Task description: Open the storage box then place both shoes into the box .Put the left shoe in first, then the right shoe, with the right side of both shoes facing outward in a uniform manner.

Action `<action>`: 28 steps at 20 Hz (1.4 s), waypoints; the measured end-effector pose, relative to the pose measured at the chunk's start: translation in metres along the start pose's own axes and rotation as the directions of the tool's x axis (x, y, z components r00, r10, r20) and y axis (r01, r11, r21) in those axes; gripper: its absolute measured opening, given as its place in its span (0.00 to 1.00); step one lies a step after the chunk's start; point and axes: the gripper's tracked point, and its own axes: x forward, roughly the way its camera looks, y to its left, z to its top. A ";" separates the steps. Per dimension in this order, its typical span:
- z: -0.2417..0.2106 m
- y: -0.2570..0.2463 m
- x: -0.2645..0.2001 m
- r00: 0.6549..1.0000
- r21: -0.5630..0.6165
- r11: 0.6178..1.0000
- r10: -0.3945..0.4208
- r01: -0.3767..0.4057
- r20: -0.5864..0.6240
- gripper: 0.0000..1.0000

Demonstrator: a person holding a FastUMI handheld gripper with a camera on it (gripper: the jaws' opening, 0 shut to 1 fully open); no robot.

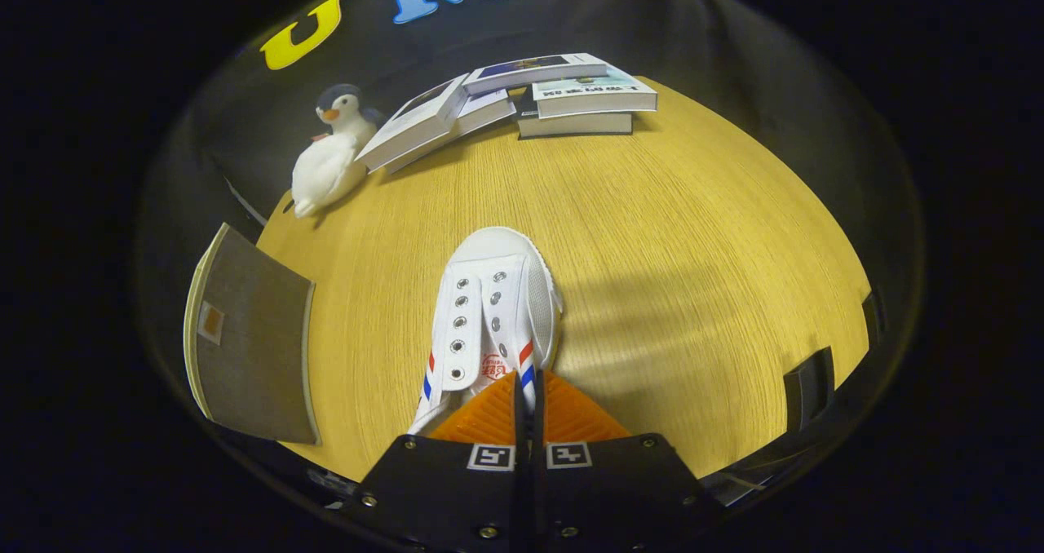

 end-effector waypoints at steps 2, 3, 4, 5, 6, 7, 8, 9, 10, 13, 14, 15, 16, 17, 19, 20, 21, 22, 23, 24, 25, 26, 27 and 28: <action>0.005 0.009 -0.005 1.000 0.004 1.000 0.008 -0.008 0.018 0.00; 0.006 0.015 -0.011 1.000 0.006 1.000 0.016 -0.016 0.026 0.00; 0.008 0.021 -0.014 0.999 0.010 1.000 0.023 -0.023 0.028 0.00; 0.011 0.026 -0.017 0.999 0.020 0.999 0.030 -0.031 0.040 0.00; 0.013 0.032 -0.021 0.998 0.032 0.999 0.036 -0.038 0.053 0.00; 0.013 0.038 -0.023 0.998 0.038 0.998 0.047 -0.049 0.051 0.00; 0.015 0.043 -0.027 0.997 0.055 0.997 0.059 -0.062 0.059 0.00; 0.017 0.051 -0.031 0.995 0.075 0.994 0.073 -0.078 0.070 0.00; 0.018 0.058 -0.035 0.993 0.091 0.991 0.092 -0.098 0.070 0.00; 0.026 0.080 -0.047 0.986 0.123 0.981 0.137 -0.148 0.092 0.00; 0.029 0.087 -0.052 0.984 0.121 0.979 0.151 -0.162 0.094 0.00; 0.032 0.093 -0.056 0.982 0.117 0.978 0.163 -0.174 0.100 0.00; 0.036 0.101 -0.062 0.978 0.121 0.976 0.169 -0.183 0.118 0.00; 0.038 0.109 -0.065 0.976 0.112 0.974 0.187 -0.199 0.113 0.00; 0.044 0.126 -0.074 0.968 0.108 0.968 0.213 -0.228 0.131 0.00; 0.048 0.135 -0.078 0.964 0.099 0.965 0.230 -0.243 0.131 0.00; 0.050 0.143 -0.081 0.960 0.091 0.962 0.243 -0.256 0.137 0.00; 0.054 0.152 -0.085 0.956 0.083 0.960 0.254 -0.268 0.149 0.00; 0.055 0.162 -0.089 0.952 0.073 0.957 0.268 -0.281 0.150 0.00; 0.058 0.173 -0.092 0.947 0.065 0.953 0.283 -0.295 0.152 0.00; 0.059 0.184 -0.095 0.942 0.058 0.949 0.299 -0.311 0.154 0.00; 0.061 0.195 -0.097 0.936 0.055 0.944 0.314 -0.326 0.156 0.00; 0.060 0.206 -0.099 0.931 0.049 0.939 0.331 -0.342 0.150 0.00; 0.061 0.217 -0.101 0.926 0.048 0.933 0.345 -0.356 0.156 0.00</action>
